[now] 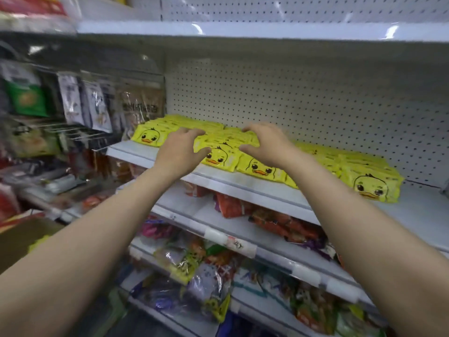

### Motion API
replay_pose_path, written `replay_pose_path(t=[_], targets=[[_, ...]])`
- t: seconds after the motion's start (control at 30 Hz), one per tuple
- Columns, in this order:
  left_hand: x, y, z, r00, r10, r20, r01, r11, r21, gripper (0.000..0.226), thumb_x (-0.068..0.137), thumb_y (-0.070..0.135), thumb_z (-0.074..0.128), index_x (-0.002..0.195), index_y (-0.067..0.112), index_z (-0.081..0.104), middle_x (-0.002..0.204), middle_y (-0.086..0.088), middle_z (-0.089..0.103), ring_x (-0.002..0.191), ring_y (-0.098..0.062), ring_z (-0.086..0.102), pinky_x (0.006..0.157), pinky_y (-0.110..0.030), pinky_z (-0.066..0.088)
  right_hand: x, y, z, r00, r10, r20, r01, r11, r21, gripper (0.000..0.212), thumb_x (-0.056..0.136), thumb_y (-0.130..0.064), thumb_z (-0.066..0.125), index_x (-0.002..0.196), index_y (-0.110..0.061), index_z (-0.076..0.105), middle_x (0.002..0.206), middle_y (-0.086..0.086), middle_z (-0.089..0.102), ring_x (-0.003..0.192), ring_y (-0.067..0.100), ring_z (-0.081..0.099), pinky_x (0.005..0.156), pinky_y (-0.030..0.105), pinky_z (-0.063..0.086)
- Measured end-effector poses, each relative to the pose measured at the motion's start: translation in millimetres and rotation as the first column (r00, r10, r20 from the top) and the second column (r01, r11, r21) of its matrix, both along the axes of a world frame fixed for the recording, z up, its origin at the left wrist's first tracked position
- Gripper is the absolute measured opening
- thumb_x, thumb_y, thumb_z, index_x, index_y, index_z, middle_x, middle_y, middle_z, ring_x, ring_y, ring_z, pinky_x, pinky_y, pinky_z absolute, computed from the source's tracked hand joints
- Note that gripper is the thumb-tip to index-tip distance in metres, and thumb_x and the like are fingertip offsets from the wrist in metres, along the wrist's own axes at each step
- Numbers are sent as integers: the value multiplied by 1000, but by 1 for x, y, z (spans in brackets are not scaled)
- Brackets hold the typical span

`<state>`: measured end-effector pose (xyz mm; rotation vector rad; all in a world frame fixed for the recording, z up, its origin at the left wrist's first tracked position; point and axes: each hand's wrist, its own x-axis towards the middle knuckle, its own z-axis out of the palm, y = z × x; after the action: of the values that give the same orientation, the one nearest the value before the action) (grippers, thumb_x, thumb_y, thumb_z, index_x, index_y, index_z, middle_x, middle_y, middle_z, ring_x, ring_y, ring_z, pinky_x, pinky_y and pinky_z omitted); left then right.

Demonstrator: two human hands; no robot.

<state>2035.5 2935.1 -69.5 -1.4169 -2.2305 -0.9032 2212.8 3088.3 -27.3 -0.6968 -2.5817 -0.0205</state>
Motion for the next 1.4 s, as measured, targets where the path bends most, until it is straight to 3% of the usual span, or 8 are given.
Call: replay_pose_path(t=[0.2, 0.33, 0.67, 0.9, 1.2, 1.4], targets=[[-56, -93, -11, 997, 65, -45, -66, 998, -16, 52, 90, 46, 60, 135, 21, 53, 134, -10, 54, 125, -29, 48, 103, -42, 40, -74, -79, -15, 988, 154, -25, -153, 987, 39, 49, 90, -49, 61, 133, -29, 51, 140, 0, 51, 132, 24, 42, 105, 41, 40], [-99, -135, -18, 986, 157, -64, -159, 987, -29, 53, 90, 51, 57, 135, 24, 53, 135, -8, 54, 116, -30, 55, 97, -43, 46, -127, -110, -23, 969, 244, -37, -243, 969, 34, 48, 90, -51, 60, 132, -30, 51, 138, -1, 53, 131, 24, 43, 103, 41, 41], [-230, -188, -47, 944, 319, -79, -324, 943, -68, 51, 89, 49, 59, 133, 24, 54, 131, -10, 56, 120, -31, 52, 98, -46, 46, -303, -145, -59, 912, 409, 8, -409, 912, -7, 49, 90, -48, 59, 133, -28, 51, 137, -1, 53, 129, 25, 43, 103, 40, 40], [-350, -213, -60, 912, 408, -47, -410, 900, -149, 51, 89, 47, 60, 133, 22, 54, 125, -8, 58, 113, -30, 55, 93, -44, 48, -446, -164, -78, 860, 506, 61, -499, 861, -99, 49, 92, -50, 57, 135, -30, 48, 138, -2, 51, 129, 22, 43, 103, 42, 42], [-510, -248, -124, 926, 377, 16, -366, 907, -208, 47, 90, 43, 62, 131, 20, 56, 126, -10, 58, 116, -31, 53, 92, -42, 47, -605, -197, -141, 845, 496, 201, -461, 865, -196, 51, 94, -53, 54, 139, -32, 43, 143, -6, 44, 133, 19, 39, 101, 39, 43], [-638, -259, -193, 958, 257, 126, -198, 913, -356, 51, 88, 42, 64, 133, 19, 55, 126, -12, 56, 113, -35, 54, 93, -42, 47, -709, -220, -212, 879, 371, 299, -272, 906, -324, 53, 94, -48, 56, 142, -30, 42, 144, -1, 43, 134, 22, 38, 101, 42, 44]])
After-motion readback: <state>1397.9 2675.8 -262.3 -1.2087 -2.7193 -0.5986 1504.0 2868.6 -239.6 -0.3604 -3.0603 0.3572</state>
